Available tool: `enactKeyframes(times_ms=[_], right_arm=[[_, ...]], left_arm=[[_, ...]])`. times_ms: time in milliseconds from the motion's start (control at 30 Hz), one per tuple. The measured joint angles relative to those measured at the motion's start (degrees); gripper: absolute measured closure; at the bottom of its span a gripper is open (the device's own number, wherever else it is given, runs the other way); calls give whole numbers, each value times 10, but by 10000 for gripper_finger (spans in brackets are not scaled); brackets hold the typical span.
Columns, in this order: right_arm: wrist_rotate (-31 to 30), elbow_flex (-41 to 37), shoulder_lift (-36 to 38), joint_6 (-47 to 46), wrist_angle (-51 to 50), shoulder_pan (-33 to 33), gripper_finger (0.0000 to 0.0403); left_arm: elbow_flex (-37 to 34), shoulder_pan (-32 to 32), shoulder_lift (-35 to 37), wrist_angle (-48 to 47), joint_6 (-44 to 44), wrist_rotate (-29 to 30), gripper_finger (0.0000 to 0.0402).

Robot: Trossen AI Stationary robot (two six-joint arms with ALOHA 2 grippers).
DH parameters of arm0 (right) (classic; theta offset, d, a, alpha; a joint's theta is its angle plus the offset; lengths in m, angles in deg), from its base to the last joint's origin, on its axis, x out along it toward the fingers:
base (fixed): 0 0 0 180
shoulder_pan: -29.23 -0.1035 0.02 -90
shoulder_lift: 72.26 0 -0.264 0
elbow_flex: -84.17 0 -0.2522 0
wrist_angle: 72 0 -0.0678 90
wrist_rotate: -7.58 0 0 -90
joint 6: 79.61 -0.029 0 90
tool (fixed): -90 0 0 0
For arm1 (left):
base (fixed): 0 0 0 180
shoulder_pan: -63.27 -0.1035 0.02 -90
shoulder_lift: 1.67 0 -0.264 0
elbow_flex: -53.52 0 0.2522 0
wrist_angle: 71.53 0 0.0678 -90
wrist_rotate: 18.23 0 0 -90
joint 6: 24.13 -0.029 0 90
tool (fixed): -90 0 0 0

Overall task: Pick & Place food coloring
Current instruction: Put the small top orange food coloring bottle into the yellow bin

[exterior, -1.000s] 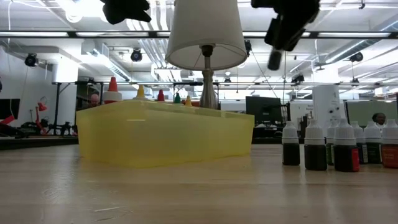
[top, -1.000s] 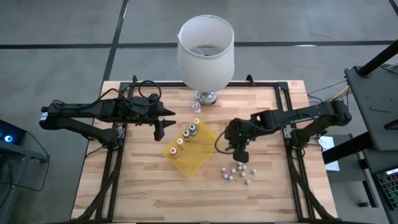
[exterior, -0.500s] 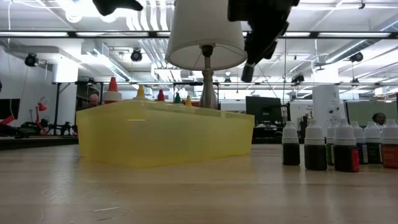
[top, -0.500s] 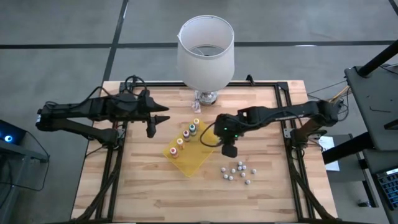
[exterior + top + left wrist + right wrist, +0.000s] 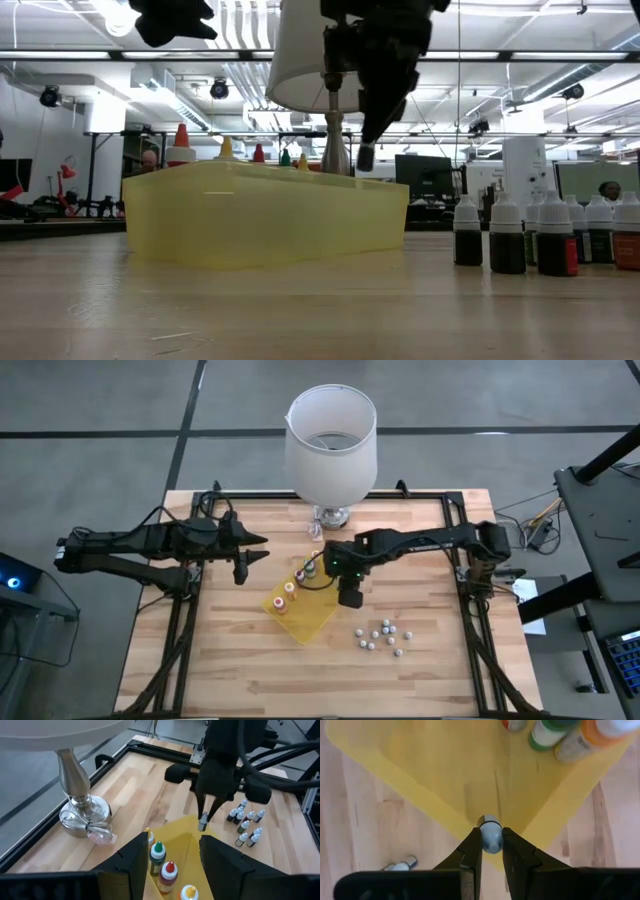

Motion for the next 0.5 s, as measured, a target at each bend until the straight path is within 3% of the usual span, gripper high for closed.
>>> enactKeyframes(times_ms=[500], right_arm=[[1, 114, -117, -10, -31, 44, 355]], left_arm=[[-5, 0, 34, -2, -26, 23, 252]])
